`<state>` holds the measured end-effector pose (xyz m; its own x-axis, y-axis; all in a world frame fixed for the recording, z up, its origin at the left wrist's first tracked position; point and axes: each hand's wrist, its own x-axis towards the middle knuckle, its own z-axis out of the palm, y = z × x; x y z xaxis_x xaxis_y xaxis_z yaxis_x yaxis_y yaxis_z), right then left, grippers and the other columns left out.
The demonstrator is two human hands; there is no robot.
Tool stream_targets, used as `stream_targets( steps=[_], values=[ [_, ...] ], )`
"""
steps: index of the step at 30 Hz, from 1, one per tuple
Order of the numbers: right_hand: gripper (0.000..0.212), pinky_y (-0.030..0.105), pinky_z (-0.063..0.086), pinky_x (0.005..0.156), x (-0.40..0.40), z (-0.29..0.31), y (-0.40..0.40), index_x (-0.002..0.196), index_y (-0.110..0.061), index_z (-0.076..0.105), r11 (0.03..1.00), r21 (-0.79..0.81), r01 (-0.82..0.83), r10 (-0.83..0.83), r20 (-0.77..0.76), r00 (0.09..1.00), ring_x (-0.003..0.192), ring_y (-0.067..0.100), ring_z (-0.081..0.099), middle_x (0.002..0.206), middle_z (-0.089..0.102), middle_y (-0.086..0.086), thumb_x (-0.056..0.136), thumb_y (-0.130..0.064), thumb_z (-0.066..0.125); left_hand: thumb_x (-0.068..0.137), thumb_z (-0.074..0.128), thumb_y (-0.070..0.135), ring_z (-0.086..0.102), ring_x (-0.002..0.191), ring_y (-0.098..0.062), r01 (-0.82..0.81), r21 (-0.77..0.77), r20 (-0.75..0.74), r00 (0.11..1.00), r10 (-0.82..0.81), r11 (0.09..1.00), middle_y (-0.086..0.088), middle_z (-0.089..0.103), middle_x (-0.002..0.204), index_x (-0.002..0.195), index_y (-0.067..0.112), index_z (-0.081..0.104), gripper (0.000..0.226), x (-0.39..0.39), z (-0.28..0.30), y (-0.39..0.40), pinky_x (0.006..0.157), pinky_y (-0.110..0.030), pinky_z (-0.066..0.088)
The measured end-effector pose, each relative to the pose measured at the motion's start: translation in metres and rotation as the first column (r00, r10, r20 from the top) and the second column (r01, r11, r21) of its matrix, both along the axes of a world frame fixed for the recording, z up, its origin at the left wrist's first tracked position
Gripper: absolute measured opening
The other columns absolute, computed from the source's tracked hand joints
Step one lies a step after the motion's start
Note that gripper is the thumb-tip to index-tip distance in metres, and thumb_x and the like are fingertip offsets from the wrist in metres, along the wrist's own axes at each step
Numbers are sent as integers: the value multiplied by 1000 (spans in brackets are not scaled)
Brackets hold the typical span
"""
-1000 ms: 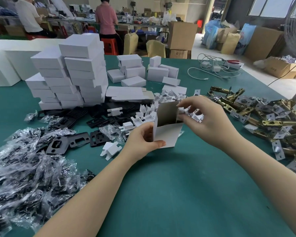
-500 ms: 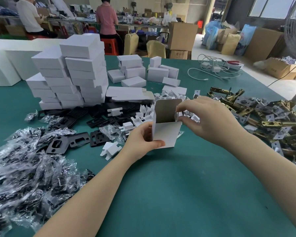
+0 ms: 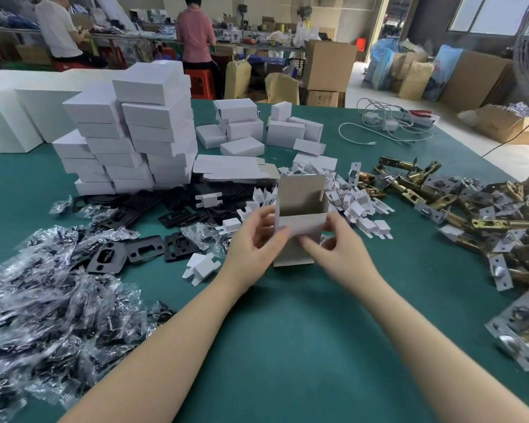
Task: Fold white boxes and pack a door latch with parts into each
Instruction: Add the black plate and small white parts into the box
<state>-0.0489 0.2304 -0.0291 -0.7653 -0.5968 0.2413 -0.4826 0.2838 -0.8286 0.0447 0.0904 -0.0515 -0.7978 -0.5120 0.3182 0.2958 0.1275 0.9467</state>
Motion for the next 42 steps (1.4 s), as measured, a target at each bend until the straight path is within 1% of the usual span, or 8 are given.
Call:
stream_targets(
  steps=[4, 7, 11, 14, 18, 24, 31, 42],
  values=[
    [35, 12, 39, 57, 4, -29, 2, 110, -37, 56, 998, -54, 38, -35, 48, 998, 57, 3, 50, 83, 64, -17, 82, -31, 75, 87, 59, 32, 65, 101, -7, -232, -15, -88, 969, 229, 973, 13, 68, 101, 107, 33, 61, 20, 5, 39, -18, 92, -23, 51],
    [34, 12, 41, 58, 4, -32, 3, 100, -48, 50, 999, -39, 30, -29, 27, 999, 63, 5, 54, 87, 63, -21, 80, -35, 75, 92, 60, 26, 65, 95, -5, -301, -332, 167, 914, 370, 894, 17, 67, 101, 103, 38, 62, 17, 16, 71, -65, 93, -28, 50],
    [32, 12, 41, 59, 5, -31, 2, 96, -51, 48, 999, -25, 20, -20, 14, 1000, 65, 7, 55, 90, 61, -26, 81, -38, 73, 93, 61, 22, 60, 99, -16, -46, -733, 529, 589, 611, 679, 5, 67, 118, 127, 25, 61, 34, 44, 72, -119, 95, -32, 43],
    [30, 11, 40, 57, 4, -31, 2, 98, -49, 50, 1000, -17, 14, -14, 32, 999, 64, 4, 54, 89, 62, -24, 82, -39, 73, 95, 60, 31, 57, 115, -23, 171, -733, 661, 407, 631, 658, -2, 64, 127, 127, 21, 63, 34, 54, 62, -129, 101, -34, 43],
    [28, 10, 39, 59, 5, -31, 4, 102, -46, 52, 1000, -19, -12, 13, 32, 999, 66, 4, 54, 94, 59, -31, 84, -37, 72, 89, 63, 50, 58, 99, -14, 180, -609, 743, 472, 475, 773, 9, 65, 100, 102, 32, 68, 23, 52, 60, -124, 86, -28, 43],
    [27, 11, 39, 58, 4, -32, 5, 100, -47, 52, 1000, -15, -24, 25, 24, 999, 65, 4, 53, 93, 59, -30, 84, -36, 71, 84, 75, 21, 63, 85, -9, 139, -692, 670, 490, 558, 708, 14, 67, 79, 96, 25, 74, 13, 52, 57, -131, 75, -21, 41],
    [29, 10, 40, 59, 3, -33, 6, 100, -49, 51, 999, -15, -28, 28, 19, 999, 68, 4, 55, 95, 60, -31, 83, -37, 71, 96, 60, 21, 52, 125, -31, 191, -772, 635, 285, 718, 606, -11, 55, 139, 141, 17, 51, 46, 54, 41, -152, 104, -41, 43],
    [30, 10, 39, 59, 3, -35, 7, 103, -50, 51, 999, -14, -31, 31, 17, 999, 68, 5, 54, 96, 59, -31, 83, -39, 71, 101, 48, 19, 50, 127, -34, 118, -776, 603, 425, 675, 619, -14, 51, 142, 141, 18, 51, 40, 48, 15, -154, 104, -41, 42]
  ],
)
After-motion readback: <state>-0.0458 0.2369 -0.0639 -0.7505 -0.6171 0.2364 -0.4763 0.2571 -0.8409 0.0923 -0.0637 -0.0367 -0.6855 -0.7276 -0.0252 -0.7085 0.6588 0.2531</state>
